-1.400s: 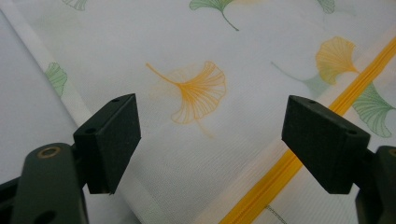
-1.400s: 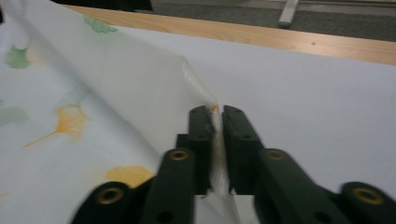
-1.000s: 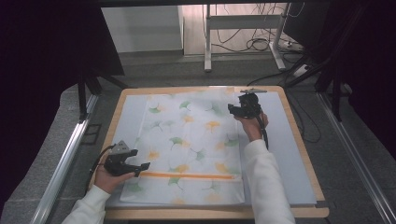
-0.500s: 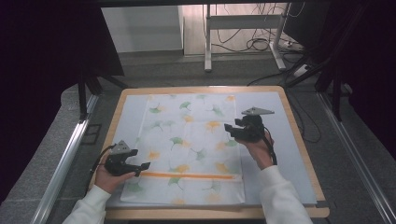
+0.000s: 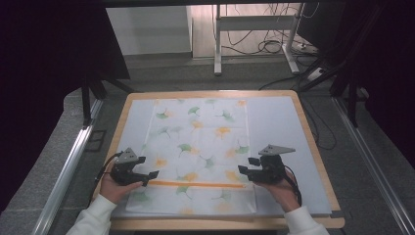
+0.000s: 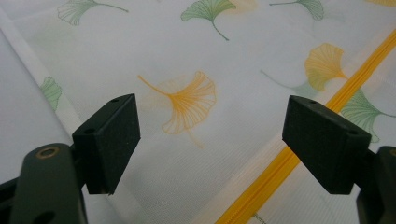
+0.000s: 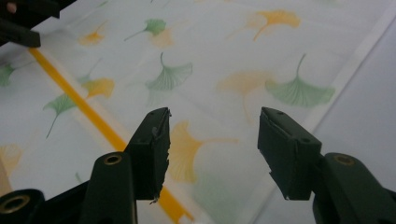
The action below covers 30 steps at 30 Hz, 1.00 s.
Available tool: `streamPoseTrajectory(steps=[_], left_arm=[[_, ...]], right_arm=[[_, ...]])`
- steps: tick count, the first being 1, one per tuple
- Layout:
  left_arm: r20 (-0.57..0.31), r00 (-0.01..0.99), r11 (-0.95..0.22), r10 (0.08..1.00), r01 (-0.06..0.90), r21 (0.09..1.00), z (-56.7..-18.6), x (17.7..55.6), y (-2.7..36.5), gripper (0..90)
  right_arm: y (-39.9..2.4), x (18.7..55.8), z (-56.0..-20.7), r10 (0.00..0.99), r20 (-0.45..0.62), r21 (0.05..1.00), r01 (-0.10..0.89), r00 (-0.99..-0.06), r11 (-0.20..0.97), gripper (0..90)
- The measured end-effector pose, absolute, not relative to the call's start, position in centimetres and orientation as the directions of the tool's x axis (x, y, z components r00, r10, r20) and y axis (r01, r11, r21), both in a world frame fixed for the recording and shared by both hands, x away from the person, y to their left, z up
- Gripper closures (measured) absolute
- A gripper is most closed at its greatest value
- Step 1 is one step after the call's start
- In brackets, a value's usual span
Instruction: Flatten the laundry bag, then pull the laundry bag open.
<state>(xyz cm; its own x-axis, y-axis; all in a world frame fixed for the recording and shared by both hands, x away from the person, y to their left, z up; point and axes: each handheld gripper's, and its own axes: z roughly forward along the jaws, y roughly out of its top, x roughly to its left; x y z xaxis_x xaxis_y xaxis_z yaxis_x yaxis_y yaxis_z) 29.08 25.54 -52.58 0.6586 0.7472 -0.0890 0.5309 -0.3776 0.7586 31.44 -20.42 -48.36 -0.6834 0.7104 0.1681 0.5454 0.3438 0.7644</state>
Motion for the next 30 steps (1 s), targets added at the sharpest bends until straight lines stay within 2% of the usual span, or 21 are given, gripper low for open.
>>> streamPoseTrajectory(steps=[6, 17, 21, 25, 30], left_arm=[[-0.115, 0.660, -0.358, 0.743, 0.537, 0.764, -52.4, 29.1, 25.5, 19.2], [-0.095, 0.720, -0.425, 0.688, 0.505, 0.752, -51.6, 28.3, 23.8, 22.3], [-0.104, 0.732, -0.424, 0.673, 0.497, 0.757, -51.3, 28.2, 23.3, 22.4], [-0.124, 0.743, -0.415, 0.658, 0.494, 0.764, -51.1, 28.4, 22.8, 22.3], [-0.110, 0.759, -0.431, 0.641, 0.475, 0.768, -50.7, 28.8, 21.7, 22.2]], right_arm=[[-20.7, 29.4, -49.4, 0.709, 0.158, 0.745, 0.554, -0.688, 0.372, 44.1], [-19.8, 27.6, -50.0, 0.693, 0.119, 0.729, 0.537, -0.711, 0.425, 44.1], [-19.9, 27.0, -50.3, 0.694, 0.121, 0.720, 0.544, -0.710, 0.431, 47.2], [-19.9, 26.6, -50.4, 0.687, 0.113, 0.723, 0.534, -0.718, 0.438, 56.0], [-20.1, 26.2, -50.4, 0.669, 0.120, 0.722, 0.527, -0.733, 0.448, 75.1]])
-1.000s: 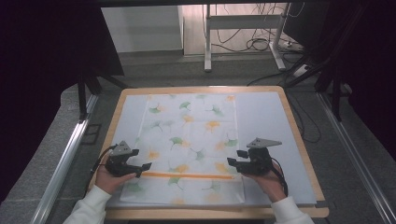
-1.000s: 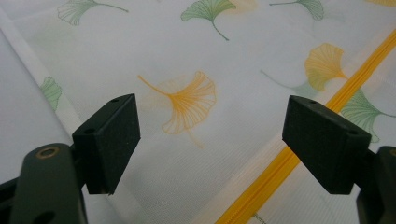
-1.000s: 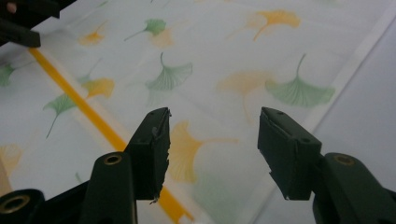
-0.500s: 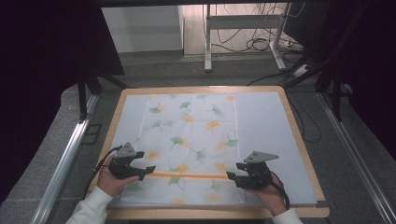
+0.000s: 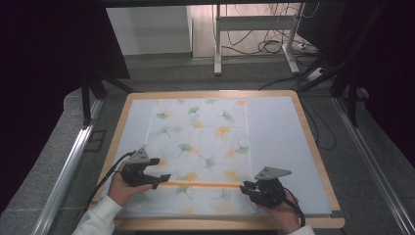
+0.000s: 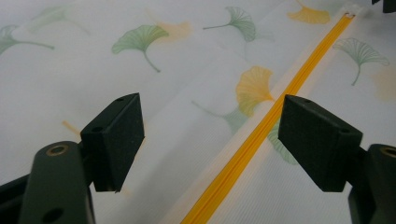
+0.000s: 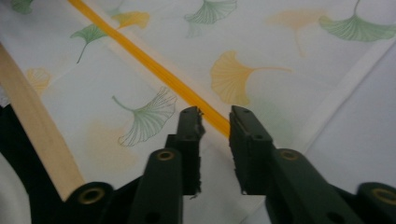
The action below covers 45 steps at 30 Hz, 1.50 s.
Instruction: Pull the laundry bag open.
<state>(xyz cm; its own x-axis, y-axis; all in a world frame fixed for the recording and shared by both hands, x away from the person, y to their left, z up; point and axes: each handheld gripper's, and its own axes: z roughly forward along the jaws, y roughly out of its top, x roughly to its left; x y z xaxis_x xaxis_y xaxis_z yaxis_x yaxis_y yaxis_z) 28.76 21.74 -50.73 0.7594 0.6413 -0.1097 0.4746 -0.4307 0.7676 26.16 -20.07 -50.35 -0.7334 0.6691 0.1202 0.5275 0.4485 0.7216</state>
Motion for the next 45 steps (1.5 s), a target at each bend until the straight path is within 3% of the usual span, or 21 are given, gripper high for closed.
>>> streamPoseTrajectory(steps=[8, 18, 32, 45], left_arm=[[-0.084, 0.782, -0.463, 0.618, 0.449, 0.764, -50.4, 28.9, 20.0, 22.5], [-0.105, 0.816, -0.495, 0.568, 0.440, 0.749, -50.6, 29.2, 17.7, 23.4], [-0.084, 0.870, -0.538, 0.487, 0.374, 0.755, -50.3, 29.2, 13.0, 26.6], [-0.123, 0.895, -0.553, 0.430, 0.368, 0.747, -50.0, 29.1, 10.0, 32.0]], right_arm=[[-20.1, 26.0, -51.0, 0.663, 0.132, 0.671, 0.559, -0.737, 0.487, 88.7], [-21.1, 25.8, -51.7, 0.692, 0.153, 0.639, 0.605, -0.706, 0.476, 88.9], [-21.2, 25.5, -51.8, 0.687, 0.152, 0.636, 0.602, -0.711, 0.483, 89.0], [-21.1, 25.5, -51.9, 0.683, 0.152, 0.630, 0.602, -0.715, 0.490, 89.0]])
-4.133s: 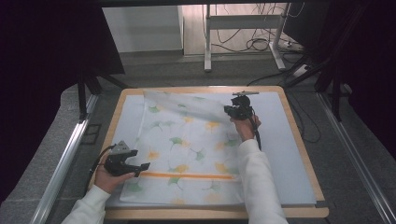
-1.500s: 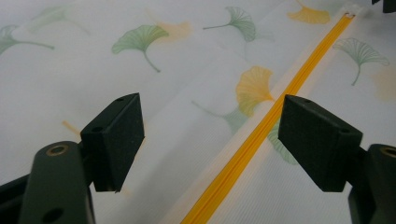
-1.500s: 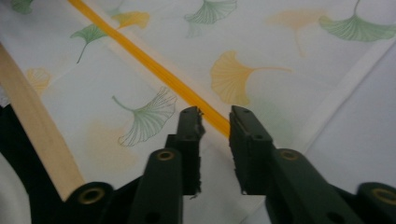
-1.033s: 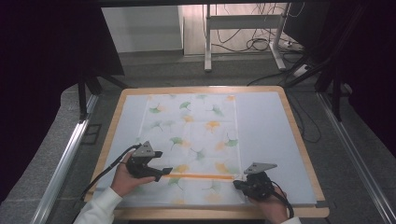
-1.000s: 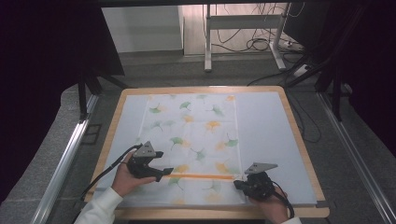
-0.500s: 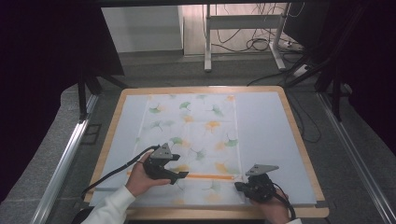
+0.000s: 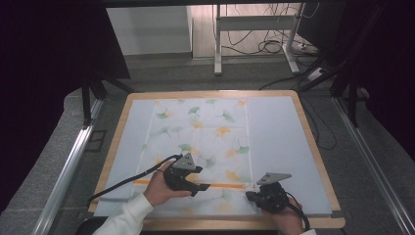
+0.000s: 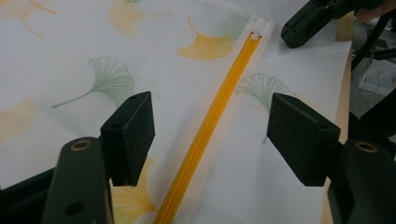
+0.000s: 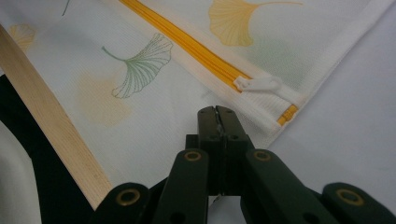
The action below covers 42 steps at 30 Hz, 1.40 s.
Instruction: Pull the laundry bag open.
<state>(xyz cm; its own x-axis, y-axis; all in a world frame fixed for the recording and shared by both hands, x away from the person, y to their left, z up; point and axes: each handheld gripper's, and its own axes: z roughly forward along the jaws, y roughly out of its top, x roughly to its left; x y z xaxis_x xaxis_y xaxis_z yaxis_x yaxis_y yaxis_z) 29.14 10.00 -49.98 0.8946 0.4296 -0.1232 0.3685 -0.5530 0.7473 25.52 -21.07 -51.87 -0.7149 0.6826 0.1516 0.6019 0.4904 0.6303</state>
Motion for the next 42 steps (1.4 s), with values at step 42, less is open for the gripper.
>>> streamPoseTrajectory(steps=[42], left_arm=[[-0.123, 0.917, -0.612, 0.380, 0.349, 0.710, -50.1, 29.9, 2.3, 43.2]], right_arm=[[-21.2, 25.1, -52.0, 0.672, 0.163, 0.626, 0.602, -0.722, 0.495, 89.0]])
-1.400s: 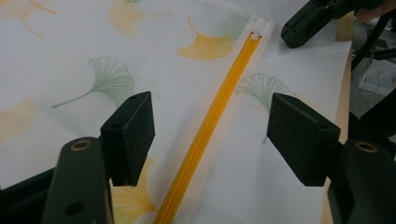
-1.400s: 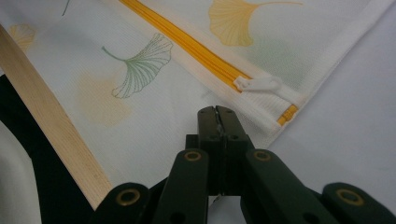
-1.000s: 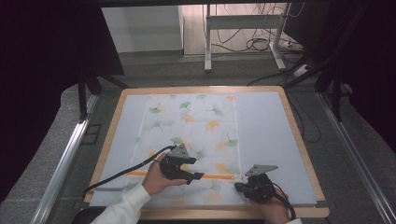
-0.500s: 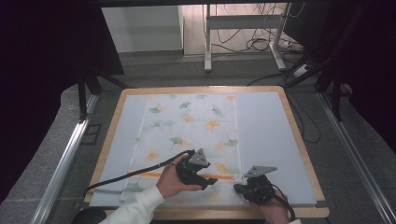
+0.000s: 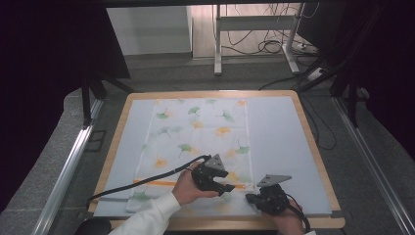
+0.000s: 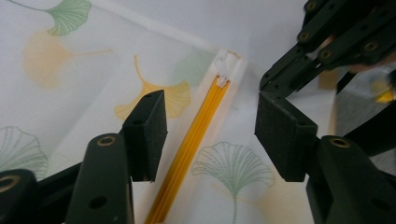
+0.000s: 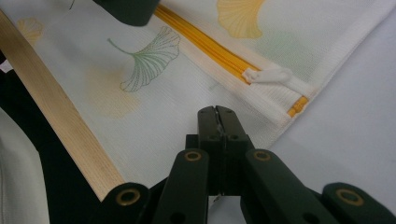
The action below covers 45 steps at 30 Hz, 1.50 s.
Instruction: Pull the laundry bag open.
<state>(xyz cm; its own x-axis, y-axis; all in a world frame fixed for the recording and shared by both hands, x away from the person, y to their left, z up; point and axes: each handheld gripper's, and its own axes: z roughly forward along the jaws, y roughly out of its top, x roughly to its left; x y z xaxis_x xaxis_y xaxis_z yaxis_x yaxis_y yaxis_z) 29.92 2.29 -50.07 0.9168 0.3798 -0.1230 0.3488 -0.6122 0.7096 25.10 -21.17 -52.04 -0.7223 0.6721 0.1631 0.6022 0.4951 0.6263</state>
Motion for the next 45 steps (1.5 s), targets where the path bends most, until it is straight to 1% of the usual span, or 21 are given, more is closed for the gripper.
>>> streamPoseTrajectory(steps=[1, 3, 7, 10, 15, 18, 19, 21, 23, 27, 31, 32, 34, 38, 45], left_arm=[[-0.097, 0.926, -0.635, 0.364, 0.323, 0.702, -49.9, 29.8, 2.0, 42.9], [-0.084, 0.934, -0.648, 0.348, 0.304, 0.699, -49.5, 29.8, 1.1, 42.6], [-0.078, 0.931, -0.654, 0.357, 0.308, 0.691, -49.4, 30.1, 0.2, 42.8], [-0.112, 0.927, -0.632, 0.357, 0.328, 0.702, -49.4, 30.5, -0.4, 43.4], [-0.122, 0.919, -0.627, 0.375, 0.348, 0.697, -49.9, 31.1, -0.7, 44.2], [-0.069, 0.932, -0.668, 0.357, 0.306, 0.678, -50.0, 30.9, -1.6, 43.5], [-0.065, 0.938, -0.675, 0.342, 0.293, 0.678, -49.8, 30.8, -2.1, 43.4], [-0.061, 0.937, -0.673, 0.343, 0.290, 0.681, -49.7, 30.6, -2.7, 43.5], [-0.071, 0.934, -0.657, 0.351, 0.299, 0.692, -49.7, 30.7, -3.1, 44.9], [-0.063, 0.930, -0.667, 0.362, 0.306, 0.679, -50.0, 31.5, -3.1, 47.0], [-0.082, 0.925, -0.656, 0.370, 0.323, 0.682, -50.5, 31.7, -3.4, 47.9], [-0.074, 0.930, -0.671, 0.361, 0.314, 0.672, -50.6, 31.9, -3.4, 48.0], [-0.100, 0.921, -0.652, 0.376, 0.340, 0.678, -51.1, 32.0, -3.7, 48.4], [-0.106, 0.921, -0.657, 0.375, 0.344, 0.671, -51.7, 32.1, -4.0, 48.9], [-0.123, 0.916, -0.643, 0.381, 0.359, 0.677, -52.3, 32.1, -4.3, 52.7]], right_arm=[[-21.2, 25.1, -52.0, 0.672, 0.162, 0.627, 0.601, -0.723, 0.495, 89.0], [-21.2, 25.1, -52.0, 0.671, 0.163, 0.627, 0.601, -0.723, 0.495, 89.1], [-21.2, 25.2, -52.0, 0.670, 0.161, 0.627, 0.600, -0.724, 0.497, 89.1], [-21.2, 25.2, -52.0, 0.669, 0.161, 0.627, 0.599, -0.726, 0.498, 89.1], [-21.1, 25.3, -52.1, 0.666, 0.166, 0.627, 0.599, -0.727, 0.497, 89.1], [-21.1, 25.3, -52.0, 0.666, 0.167, 0.626, 0.600, -0.727, 0.498, 89.1], [-21.1, 25.3, -52.1, 0.667, 0.168, 0.626, 0.601, -0.726, 0.497, 89.1], [-21.1, 25.3, -52.1, 0.667, 0.168, 0.626, 0.601, -0.726, 0.497, 89.1], [-21.1, 25.3, -52.1, 0.669, 0.167, 0.627, 0.601, -0.725, 0.495, 89.1], [-21.2, 25.3, -52.0, 0.666, 0.172, 0.622, 0.604, -0.726, 0.498, 89.1], [-21.2, 25.3, -52.0, 0.667, 0.177, 0.621, 0.608, -0.724, 0.495, 89.1], [-21.2, 25.3, -52.0, 0.667, 0.177, 0.620, 0.608, -0.724, 0.495, 89.1], [-21.2, 25.3, -52.0, 0.668, 0.178, 0.620, 0.610, -0.722, 0.493, 89.1], [-21.2, 25.3, -52.1, 0.667, 0.178, 0.622, 0.607, -0.724, 0.494, 89.1], [-21.2, 25.3, -52.1, 0.667, 0.177, 0.622, 0.607, -0.724, 0.495, 89.1]])
